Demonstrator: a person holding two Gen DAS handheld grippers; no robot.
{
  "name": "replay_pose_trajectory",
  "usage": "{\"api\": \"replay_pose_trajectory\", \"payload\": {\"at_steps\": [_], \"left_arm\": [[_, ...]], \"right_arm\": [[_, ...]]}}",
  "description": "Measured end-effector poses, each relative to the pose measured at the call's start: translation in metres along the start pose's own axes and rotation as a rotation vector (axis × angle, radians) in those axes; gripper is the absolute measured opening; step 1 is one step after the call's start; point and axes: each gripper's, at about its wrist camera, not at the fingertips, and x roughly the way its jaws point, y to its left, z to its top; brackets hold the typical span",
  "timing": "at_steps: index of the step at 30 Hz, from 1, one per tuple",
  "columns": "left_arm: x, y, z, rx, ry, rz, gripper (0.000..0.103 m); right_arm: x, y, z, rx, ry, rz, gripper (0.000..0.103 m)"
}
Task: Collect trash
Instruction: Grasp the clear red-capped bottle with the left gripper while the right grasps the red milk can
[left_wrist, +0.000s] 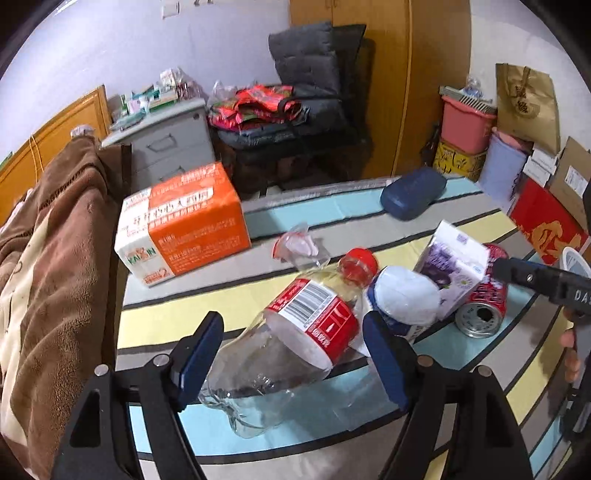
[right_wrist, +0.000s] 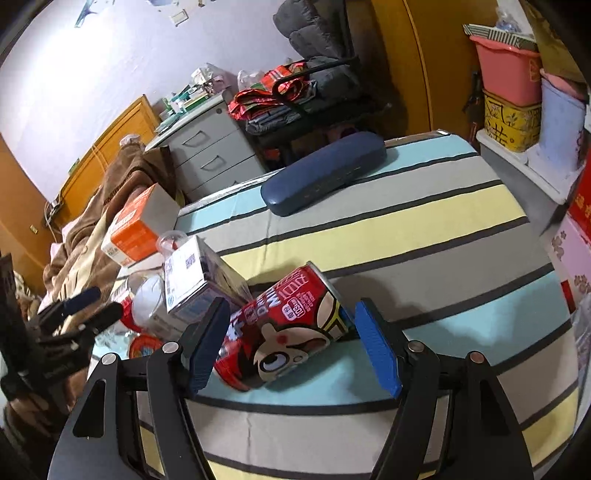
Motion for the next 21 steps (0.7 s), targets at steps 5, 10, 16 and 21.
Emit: {"api": "replay_pose_trajectory", "payload": {"at_steps": [5,10,16,21], "left_arm": [[0.012,0.000,-0.003,-0.002,0.023,-0.002,0.079],[0.018,0.001,-0.005,-0.029,0.041,-0.022,0.079],[0.020,-0.002,-0.010,-0.040,0.092,-0.033,0.071],[0.022,-0.001,-0.017,-0.088,0.095,-0.071,0.068]], "right_arm": [[0.009,0.005,-0.001,0.004,0.021,-0.024,0.072],[0.011,0.014,-0.002,-0.053,0.032,-0.067,0.072],[0.005,0.024,-0.005,-0.175,0.076,-0.152,0.072],[0.003,0.021,-0.007,-0.172,0.073,-0.162,0.072]]}}
